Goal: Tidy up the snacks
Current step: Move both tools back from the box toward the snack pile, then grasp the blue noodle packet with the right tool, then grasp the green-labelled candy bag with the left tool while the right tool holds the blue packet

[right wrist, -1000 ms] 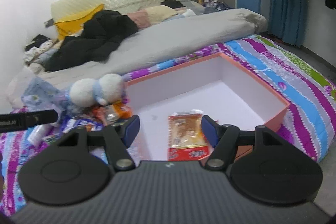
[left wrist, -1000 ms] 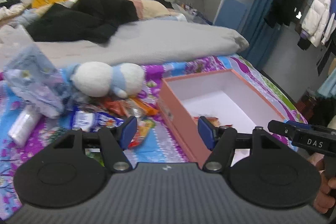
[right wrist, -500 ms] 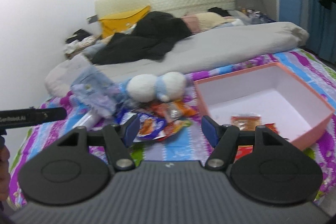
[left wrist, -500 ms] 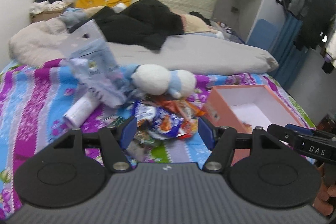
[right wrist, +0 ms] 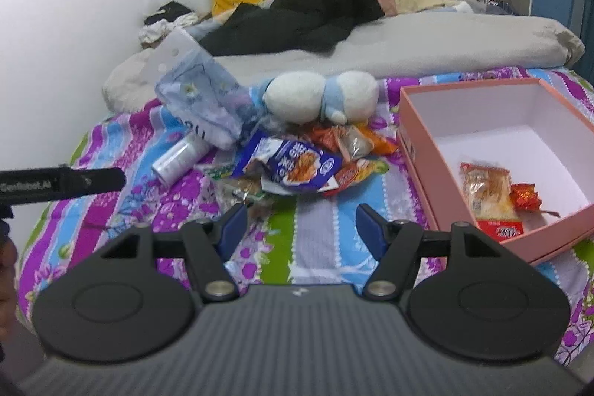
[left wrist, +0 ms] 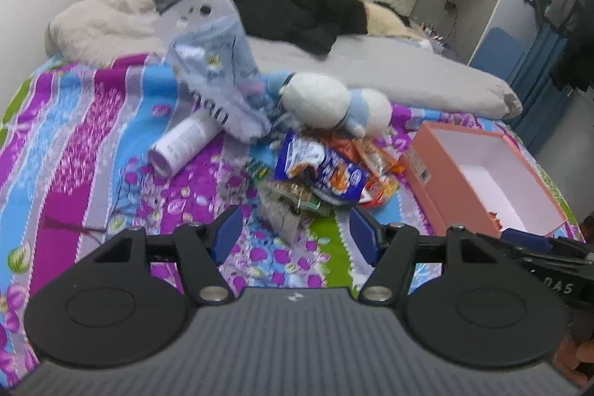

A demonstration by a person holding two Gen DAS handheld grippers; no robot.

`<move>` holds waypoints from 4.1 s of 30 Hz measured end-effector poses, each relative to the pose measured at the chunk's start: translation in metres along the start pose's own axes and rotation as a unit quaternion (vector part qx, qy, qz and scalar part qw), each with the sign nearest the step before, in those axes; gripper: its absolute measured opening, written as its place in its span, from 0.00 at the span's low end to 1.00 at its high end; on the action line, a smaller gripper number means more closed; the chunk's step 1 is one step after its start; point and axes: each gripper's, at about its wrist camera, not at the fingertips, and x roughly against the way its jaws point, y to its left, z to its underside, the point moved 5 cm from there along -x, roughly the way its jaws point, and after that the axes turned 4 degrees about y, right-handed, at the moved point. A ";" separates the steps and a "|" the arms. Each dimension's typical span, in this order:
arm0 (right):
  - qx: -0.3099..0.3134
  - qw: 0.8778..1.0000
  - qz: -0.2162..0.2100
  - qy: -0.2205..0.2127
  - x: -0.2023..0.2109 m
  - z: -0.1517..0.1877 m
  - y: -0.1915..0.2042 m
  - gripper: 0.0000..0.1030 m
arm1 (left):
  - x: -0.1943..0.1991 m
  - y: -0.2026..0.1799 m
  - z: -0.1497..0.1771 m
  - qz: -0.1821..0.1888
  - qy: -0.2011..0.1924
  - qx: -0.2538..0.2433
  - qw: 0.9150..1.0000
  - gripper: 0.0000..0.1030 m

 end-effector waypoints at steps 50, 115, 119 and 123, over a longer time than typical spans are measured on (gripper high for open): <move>0.400 0.906 -0.092 0.103 -0.296 -0.063 0.042 0.67 | -0.275 0.072 -0.056 0.055 0.095 0.129 0.985 0.22; 0.016 0.995 0.042 0.088 -0.108 0.063 -0.043 0.48 | -0.074 0.012 0.097 0.014 0.171 0.007 0.985 0.85; 0.015 0.995 0.028 0.094 -0.111 0.065 -0.043 0.48 | -0.076 0.017 0.083 -0.020 0.149 -0.011 0.989 0.93; 0.007 0.994 0.023 0.105 -0.118 0.067 -0.044 0.48 | -0.099 0.016 0.072 -0.027 0.137 -0.050 0.989 0.95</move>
